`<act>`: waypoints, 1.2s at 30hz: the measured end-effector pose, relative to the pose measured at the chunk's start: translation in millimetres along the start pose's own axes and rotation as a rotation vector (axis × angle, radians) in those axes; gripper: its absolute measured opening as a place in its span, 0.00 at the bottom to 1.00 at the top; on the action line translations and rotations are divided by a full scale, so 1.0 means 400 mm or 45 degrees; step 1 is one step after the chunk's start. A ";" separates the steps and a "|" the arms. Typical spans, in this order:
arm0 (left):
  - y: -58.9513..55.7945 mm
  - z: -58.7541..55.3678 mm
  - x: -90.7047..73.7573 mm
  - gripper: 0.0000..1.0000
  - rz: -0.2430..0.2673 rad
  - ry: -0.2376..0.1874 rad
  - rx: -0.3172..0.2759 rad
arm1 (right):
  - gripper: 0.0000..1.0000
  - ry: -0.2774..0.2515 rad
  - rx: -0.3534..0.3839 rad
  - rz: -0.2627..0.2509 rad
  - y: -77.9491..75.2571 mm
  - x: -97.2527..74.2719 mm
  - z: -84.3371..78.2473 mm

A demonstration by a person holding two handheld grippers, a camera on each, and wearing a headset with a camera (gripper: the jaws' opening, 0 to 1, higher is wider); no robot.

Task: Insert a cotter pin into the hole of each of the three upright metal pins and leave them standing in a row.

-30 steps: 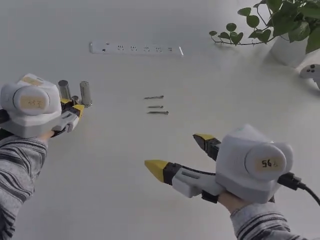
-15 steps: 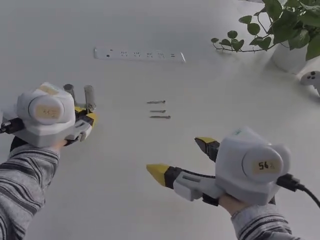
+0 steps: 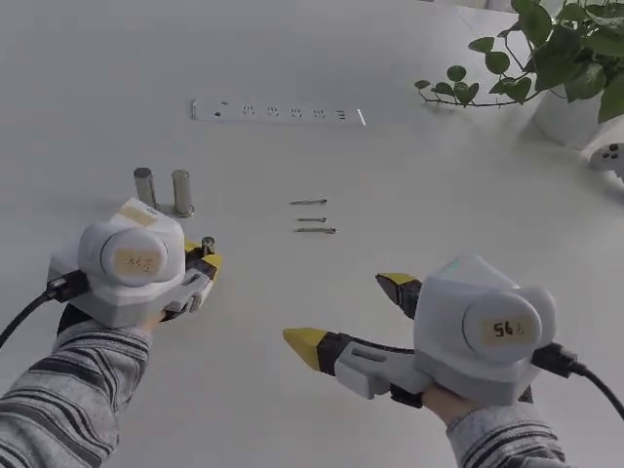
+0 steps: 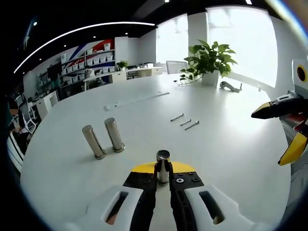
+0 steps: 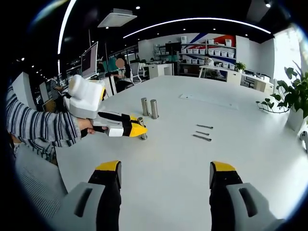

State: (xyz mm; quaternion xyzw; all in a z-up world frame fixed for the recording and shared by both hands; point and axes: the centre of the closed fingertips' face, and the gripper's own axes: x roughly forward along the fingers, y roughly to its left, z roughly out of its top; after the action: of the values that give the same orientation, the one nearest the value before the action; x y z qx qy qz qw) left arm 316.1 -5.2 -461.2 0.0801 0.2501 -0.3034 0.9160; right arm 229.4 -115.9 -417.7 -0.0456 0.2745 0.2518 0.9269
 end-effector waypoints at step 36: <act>0.009 -0.002 -0.007 0.24 -0.001 -0.007 -0.056 | 0.66 0.064 -0.012 0.017 -0.036 0.002 -0.004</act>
State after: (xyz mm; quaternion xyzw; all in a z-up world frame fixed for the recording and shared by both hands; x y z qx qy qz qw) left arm 315.9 -0.7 -460.6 0.0590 0.2542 -0.2982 0.9181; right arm 236.4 -128.5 -420.3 -0.0544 0.2966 0.2579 0.9179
